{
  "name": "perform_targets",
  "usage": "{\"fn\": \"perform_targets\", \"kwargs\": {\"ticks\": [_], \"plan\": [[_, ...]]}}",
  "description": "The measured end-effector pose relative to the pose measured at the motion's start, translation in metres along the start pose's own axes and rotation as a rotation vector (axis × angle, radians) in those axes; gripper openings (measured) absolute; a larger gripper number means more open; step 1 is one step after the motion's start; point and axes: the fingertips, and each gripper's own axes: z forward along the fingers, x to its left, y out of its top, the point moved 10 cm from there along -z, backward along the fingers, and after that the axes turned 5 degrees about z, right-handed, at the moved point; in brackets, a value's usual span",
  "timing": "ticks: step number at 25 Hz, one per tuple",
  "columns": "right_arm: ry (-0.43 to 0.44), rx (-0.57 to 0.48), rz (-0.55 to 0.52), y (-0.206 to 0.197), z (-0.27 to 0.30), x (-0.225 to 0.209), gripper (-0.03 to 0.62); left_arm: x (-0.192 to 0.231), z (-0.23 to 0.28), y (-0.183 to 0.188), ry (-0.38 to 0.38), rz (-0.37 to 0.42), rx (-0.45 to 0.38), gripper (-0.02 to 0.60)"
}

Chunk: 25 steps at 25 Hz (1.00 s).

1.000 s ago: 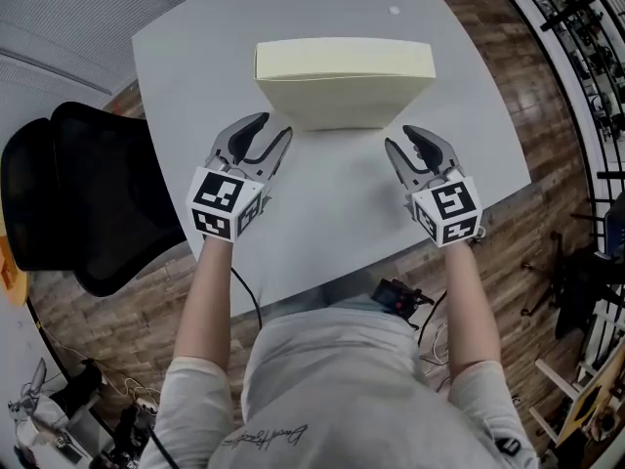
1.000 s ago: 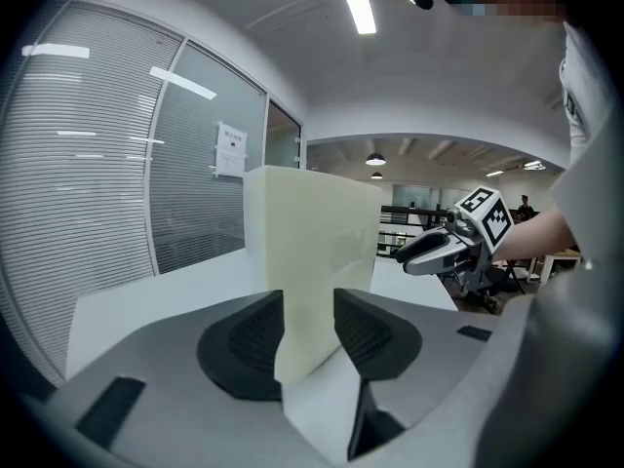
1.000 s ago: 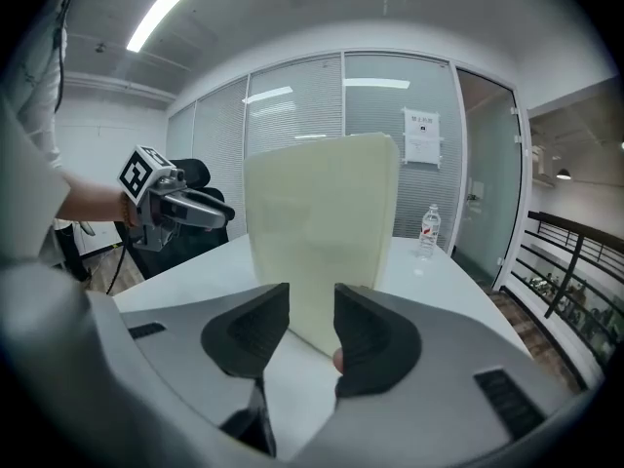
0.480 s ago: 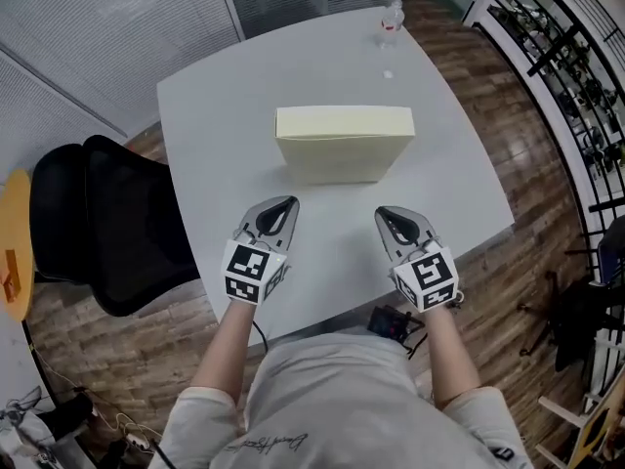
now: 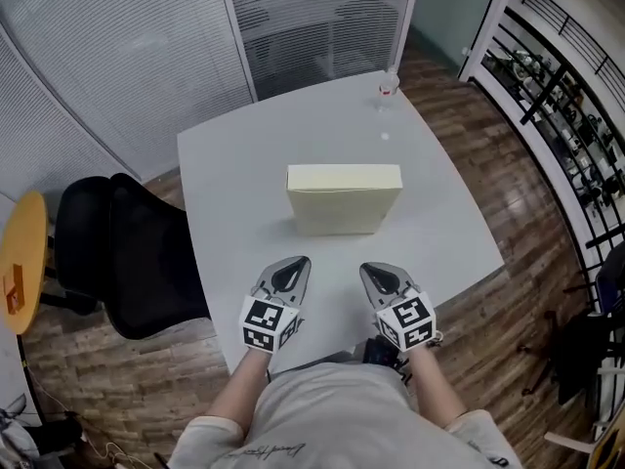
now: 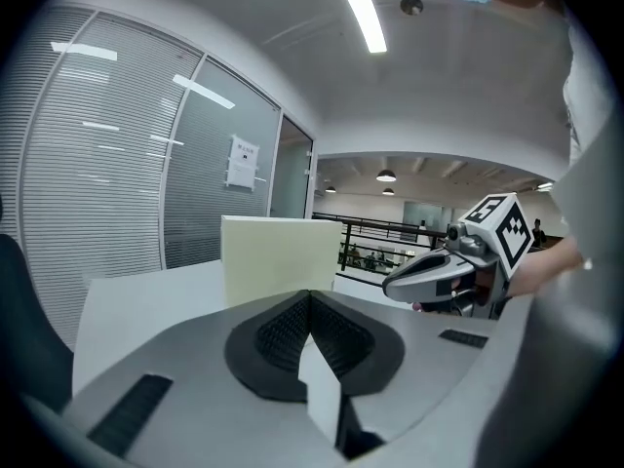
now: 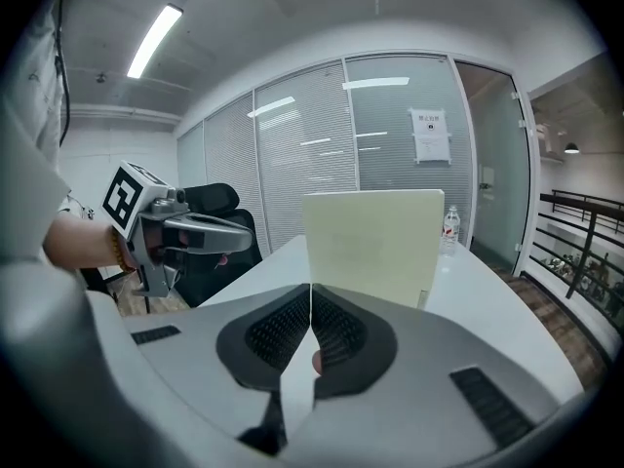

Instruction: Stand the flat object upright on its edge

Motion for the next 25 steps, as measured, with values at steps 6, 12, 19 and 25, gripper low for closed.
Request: {"fn": "perform_targets", "kwargs": {"ticks": [6, 12, 19, 25], "plan": [[0.031, 0.036, 0.041, -0.012, 0.004, 0.015, 0.025, -0.009, -0.013, -0.013, 0.019, -0.009, 0.018, 0.012], [0.042, 0.039, 0.050, -0.017, 0.003, 0.022, 0.025, -0.011, -0.019, -0.017, 0.009, 0.015, 0.018, 0.012], [0.034, 0.032, 0.057, -0.013, 0.005, 0.020, 0.025, -0.010, -0.013, -0.008, 0.000, 0.023, -0.003, 0.012], [0.032, 0.031, 0.047, -0.010, 0.007, 0.021, 0.025, -0.009, -0.012, -0.005, -0.005, 0.027, -0.010, 0.012]]}}
